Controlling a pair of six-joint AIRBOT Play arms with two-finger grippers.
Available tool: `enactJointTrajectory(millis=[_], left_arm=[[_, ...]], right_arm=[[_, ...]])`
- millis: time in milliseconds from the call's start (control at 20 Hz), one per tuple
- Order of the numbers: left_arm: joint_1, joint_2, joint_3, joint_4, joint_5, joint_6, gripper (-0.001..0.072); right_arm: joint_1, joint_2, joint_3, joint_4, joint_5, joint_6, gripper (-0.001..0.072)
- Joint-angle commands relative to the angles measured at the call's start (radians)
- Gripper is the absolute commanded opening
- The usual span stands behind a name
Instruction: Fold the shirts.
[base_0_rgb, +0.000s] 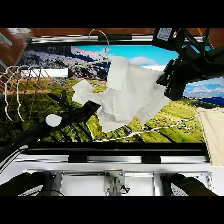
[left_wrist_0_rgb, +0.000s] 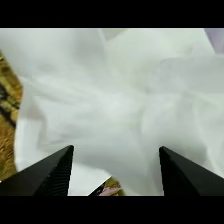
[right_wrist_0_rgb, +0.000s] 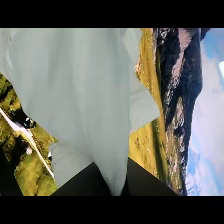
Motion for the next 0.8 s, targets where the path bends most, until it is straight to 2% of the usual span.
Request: enactJointTrajectory(millis=[0,100,350,550,600,650,700,750], left_arm=[[-0.023,-0.148,0.174,-0.059,0.053,0.052,0.0606],[-0.018,-0.203,0.256,-0.059,0.049,0.061,0.0605],[-0.010,-0.328,0.314,-0.061,-0.064,0.049,0.0605],[-0.010,-0.339,0.314,-0.111,-0.058,0.051,0.0600],[-0.012,-0.343,0.315,-0.142,-0.058,0.051,0.0563],[-0.015,-0.349,0.315,-0.183,-0.063,0.050,0.0390],[-0.022,-0.361,0.315,-0.244,-0.062,0.050,0.0326],[-0.029,-0.376,0.321,-0.303,-0.064,0.055,0.0327]], right_arm=[[0.001,0.001,0.000,0.009,0.010,0.008,0.0070],[0.000,0.001,0.000,0.008,0.018,0.008,0.0070],[0.000,0.001,0.000,0.008,0.021,0.007,0.0070],[0.000,0.001,0.000,0.008,0.019,0.007,0.0070],[0.000,0.001,0.000,0.008,0.019,0.007,0.0071],[0.000,0.001,0.000,0.008,0.016,0.007,0.0070],[0.000,0.001,0.000,0.008,0.012,0.007,0.0070],[0.000,0.001,0.000,0.008,0.011,0.007,0.0070]])
